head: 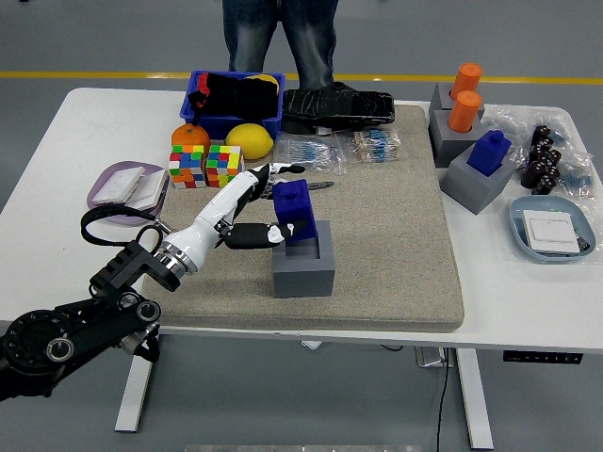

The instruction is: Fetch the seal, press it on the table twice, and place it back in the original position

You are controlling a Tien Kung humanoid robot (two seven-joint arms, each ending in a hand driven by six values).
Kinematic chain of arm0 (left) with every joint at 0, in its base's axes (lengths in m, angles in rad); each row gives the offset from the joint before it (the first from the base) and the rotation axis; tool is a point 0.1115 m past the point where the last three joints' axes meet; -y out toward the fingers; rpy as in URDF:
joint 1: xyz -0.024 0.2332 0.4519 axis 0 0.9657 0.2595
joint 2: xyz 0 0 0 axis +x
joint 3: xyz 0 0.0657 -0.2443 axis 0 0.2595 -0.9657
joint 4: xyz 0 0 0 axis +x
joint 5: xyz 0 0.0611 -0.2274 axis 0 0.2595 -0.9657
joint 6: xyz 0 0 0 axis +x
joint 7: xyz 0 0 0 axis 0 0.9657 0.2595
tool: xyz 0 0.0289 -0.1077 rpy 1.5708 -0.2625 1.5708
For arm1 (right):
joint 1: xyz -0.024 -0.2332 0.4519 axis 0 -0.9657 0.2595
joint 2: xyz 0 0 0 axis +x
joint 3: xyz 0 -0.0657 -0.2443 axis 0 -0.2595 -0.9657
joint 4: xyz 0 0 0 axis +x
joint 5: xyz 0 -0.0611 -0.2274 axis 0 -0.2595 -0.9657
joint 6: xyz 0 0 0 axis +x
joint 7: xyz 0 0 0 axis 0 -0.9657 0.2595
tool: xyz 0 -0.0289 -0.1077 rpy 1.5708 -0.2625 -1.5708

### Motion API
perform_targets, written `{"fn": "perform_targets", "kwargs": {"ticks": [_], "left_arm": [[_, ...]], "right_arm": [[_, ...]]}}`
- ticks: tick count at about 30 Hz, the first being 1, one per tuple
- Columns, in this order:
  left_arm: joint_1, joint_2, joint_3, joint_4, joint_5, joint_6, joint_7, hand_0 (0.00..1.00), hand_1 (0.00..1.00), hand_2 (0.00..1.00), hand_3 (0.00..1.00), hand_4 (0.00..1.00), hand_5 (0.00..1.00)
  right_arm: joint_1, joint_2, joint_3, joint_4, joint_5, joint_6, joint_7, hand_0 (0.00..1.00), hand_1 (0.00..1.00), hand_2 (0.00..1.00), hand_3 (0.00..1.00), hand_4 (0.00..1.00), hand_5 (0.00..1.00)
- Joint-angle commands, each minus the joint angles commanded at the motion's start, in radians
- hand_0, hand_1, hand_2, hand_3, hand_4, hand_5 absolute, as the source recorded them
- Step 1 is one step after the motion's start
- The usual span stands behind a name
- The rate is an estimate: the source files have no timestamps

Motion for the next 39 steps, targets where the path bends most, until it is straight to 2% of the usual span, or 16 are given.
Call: {"fn": "perform_targets", "kwargs": {"ticks": [5, 17, 39], "left_arm": [[-0.013, -0.01, 0.022, 0.018, 0.001, 0.001, 0.001, 0.611, 0.534, 0.529, 0.828, 0.672, 0.002], [-0.045, -0.013, 0.086, 0.043, -0.008, -0.002, 0.008, 0.612, 0.534, 0.529, 0.828, 0.676, 0.002], [-0.068, -0.017, 0.116, 0.063, -0.017, -0.004, 0.01, 0.614, 0.536, 0.53, 0.828, 0.678, 0.002]], "right_arm": [[-0.002, -0.002, -0.002, -0.001, -0.001, -0.001, 0.001, 0.784, 0.683, 0.658, 0.612, 0.789, 0.45], [0.0, 0.0, 0.0, 0.0, -0.002, -0.001, 0.0, 0.785, 0.683, 0.658, 0.612, 0.79, 0.448], [0.006, 0.001, 0.003, 0.002, -0.003, 0.001, 0.001, 0.785, 0.683, 0.658, 0.613, 0.792, 0.446]]}}
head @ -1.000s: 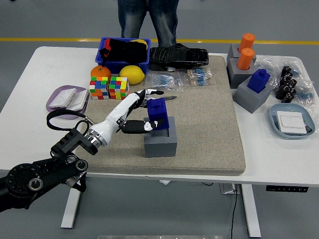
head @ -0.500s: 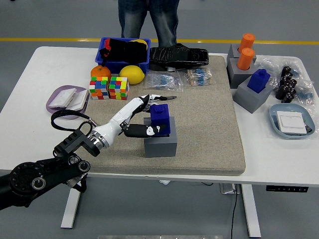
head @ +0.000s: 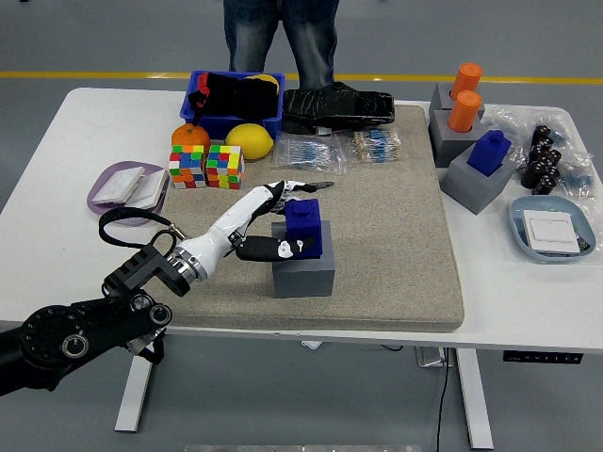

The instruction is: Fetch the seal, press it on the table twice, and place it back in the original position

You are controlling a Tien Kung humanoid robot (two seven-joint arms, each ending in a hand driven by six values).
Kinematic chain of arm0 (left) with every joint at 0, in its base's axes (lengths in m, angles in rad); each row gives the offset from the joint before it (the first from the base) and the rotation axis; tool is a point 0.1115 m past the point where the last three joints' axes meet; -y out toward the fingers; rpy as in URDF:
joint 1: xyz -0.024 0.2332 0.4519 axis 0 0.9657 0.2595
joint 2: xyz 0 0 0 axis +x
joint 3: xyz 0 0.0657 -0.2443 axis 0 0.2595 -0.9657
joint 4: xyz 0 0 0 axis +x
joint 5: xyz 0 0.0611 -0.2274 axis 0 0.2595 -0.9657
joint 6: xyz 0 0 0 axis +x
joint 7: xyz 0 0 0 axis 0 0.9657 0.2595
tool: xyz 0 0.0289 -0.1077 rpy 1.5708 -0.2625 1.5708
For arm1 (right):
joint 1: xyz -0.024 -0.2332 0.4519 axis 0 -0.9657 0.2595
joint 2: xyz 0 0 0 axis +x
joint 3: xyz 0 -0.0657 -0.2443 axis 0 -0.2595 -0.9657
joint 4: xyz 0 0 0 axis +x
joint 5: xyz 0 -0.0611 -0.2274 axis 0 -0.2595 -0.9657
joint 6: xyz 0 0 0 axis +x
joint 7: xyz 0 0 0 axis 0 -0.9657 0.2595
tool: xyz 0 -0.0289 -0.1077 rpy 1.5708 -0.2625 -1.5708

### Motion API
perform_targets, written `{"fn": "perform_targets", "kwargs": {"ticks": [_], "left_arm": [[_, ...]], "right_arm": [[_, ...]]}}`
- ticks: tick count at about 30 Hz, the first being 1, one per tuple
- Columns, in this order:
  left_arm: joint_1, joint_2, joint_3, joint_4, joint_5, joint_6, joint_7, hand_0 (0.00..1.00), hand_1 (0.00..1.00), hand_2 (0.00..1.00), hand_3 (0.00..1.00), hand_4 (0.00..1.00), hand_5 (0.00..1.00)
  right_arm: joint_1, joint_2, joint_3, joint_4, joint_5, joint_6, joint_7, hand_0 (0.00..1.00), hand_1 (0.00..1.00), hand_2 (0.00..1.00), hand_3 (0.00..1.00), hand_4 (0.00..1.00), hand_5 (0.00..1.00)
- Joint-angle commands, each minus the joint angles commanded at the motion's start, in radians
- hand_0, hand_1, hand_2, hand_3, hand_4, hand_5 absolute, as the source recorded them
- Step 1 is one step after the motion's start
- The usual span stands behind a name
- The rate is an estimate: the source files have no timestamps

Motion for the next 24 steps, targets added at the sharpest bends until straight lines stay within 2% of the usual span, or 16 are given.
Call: {"fn": "perform_targets", "kwargs": {"ticks": [24], "left_arm": [[-0.005, -0.005, 0.013, 0.009, 0.001, 0.0, 0.0, 0.616, 0.536, 0.53, 0.829, 0.679, 0.002]], "right_arm": [[0.001, 0.001, -0.002, 0.003, 0.005, 0.001, 0.001, 0.785, 0.683, 0.658, 0.613, 0.794, 0.446]]}}
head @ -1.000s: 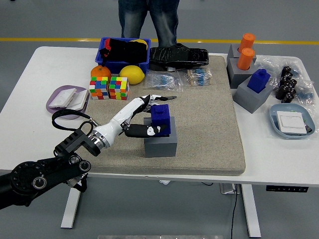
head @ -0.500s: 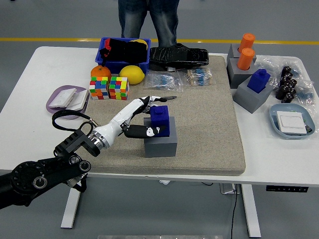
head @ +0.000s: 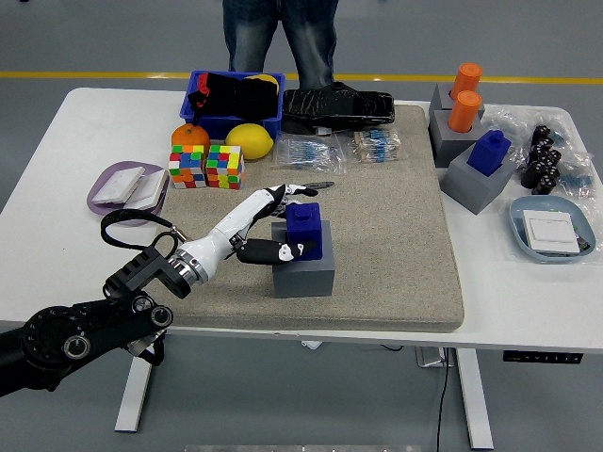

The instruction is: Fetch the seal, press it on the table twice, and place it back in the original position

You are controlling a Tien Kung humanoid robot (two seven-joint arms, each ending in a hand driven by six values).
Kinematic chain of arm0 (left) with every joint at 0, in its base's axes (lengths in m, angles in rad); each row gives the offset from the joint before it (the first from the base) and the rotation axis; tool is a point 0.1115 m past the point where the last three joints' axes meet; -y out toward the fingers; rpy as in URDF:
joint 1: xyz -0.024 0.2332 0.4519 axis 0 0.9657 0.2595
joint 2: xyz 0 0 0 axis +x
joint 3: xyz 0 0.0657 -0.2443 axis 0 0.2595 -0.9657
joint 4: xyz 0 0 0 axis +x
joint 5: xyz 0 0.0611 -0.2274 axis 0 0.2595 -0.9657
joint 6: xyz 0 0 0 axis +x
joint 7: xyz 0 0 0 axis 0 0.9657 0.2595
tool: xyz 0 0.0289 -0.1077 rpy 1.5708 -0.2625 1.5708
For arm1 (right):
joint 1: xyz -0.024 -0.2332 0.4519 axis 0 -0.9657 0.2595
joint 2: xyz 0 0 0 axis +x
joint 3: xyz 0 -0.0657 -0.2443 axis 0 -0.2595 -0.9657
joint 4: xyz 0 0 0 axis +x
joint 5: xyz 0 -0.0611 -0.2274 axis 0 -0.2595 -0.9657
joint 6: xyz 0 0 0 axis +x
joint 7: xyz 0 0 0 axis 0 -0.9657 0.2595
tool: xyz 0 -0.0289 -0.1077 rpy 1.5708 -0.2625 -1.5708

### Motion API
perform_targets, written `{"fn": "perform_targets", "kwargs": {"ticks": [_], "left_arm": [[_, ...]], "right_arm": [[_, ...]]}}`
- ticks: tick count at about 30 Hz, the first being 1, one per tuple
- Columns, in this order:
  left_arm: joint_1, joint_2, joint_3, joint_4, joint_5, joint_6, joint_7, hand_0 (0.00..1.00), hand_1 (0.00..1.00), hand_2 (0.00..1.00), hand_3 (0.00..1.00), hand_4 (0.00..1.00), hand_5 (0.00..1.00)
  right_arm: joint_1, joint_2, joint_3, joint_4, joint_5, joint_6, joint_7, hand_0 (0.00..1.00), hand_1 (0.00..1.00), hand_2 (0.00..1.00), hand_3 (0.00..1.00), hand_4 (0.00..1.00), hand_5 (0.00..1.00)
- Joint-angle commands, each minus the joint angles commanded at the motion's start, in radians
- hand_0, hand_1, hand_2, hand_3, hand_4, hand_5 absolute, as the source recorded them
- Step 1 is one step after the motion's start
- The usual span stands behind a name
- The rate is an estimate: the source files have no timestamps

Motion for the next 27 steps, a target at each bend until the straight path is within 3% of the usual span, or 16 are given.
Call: {"fn": "perform_targets", "kwargs": {"ticks": [27], "left_arm": [[-0.024, 0.003, 0.016, 0.014, 0.04, 0.002, 0.013, 0.622, 0.535, 0.529, 0.829, 0.677, 0.002]], "right_arm": [[0.001, 0.001, 0.001, 0.001, 0.001, 0.001, 0.001, 0.785, 0.683, 0.657, 0.614, 0.796, 0.446]]}}
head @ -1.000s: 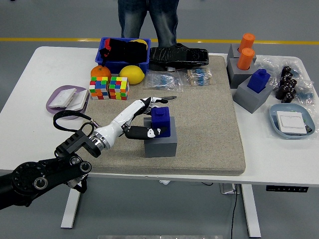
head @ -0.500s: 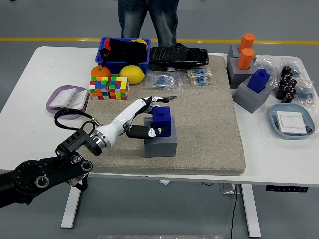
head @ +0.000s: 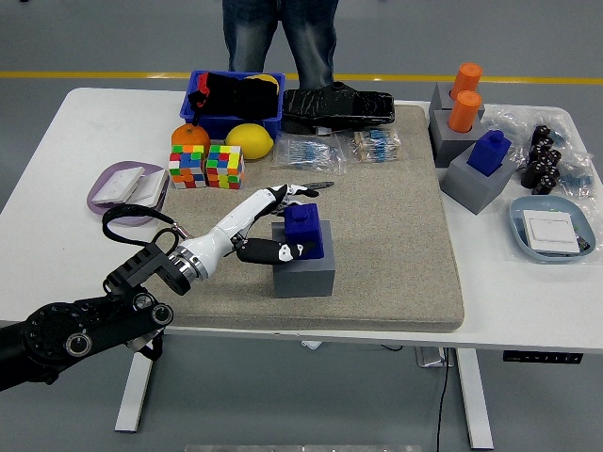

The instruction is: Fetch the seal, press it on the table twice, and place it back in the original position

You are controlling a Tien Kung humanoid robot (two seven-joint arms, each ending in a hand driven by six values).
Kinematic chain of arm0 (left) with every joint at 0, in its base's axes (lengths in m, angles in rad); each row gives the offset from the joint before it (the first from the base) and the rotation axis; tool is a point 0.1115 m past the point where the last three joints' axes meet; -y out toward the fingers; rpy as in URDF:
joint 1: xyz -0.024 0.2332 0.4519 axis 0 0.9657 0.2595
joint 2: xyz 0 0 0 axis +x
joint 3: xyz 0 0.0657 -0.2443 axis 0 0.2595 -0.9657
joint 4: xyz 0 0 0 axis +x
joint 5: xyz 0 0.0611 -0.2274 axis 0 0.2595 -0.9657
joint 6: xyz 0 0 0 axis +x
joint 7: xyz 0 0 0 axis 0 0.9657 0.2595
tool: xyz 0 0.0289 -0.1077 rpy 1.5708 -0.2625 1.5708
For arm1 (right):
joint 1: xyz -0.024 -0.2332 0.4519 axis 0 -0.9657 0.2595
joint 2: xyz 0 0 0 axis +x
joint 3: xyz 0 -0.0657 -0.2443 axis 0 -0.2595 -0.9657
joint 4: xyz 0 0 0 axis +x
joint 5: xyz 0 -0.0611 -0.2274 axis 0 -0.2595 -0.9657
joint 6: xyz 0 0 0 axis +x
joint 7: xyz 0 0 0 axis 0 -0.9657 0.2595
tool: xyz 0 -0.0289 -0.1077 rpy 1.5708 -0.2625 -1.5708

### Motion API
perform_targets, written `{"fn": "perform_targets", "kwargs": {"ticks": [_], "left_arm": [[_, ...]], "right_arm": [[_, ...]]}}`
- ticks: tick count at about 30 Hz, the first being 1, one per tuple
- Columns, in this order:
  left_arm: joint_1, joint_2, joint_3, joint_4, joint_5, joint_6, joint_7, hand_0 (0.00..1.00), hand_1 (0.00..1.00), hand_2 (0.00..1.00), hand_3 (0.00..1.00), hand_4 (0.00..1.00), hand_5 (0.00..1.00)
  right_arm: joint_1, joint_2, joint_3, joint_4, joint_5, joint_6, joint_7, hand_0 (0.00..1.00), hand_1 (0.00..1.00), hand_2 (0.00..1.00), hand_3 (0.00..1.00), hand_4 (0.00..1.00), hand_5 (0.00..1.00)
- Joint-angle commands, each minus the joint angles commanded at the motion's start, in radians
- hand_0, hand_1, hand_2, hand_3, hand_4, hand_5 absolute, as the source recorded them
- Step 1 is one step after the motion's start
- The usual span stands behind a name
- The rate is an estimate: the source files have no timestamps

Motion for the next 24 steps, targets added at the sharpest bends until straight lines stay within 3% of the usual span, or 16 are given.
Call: {"fn": "perform_targets", "kwargs": {"ticks": [24], "left_arm": [[-0.041, 0.048, 0.013, -0.045, 0.057, -0.044, 0.059, 0.622, 0.533, 0.515, 0.828, 0.676, 0.002]], "right_arm": [[0.0, -0.003, 0.007, 0.0, 0.0, 0.001, 0.001, 0.786, 0.683, 0.657, 0.614, 0.797, 0.446]]}}
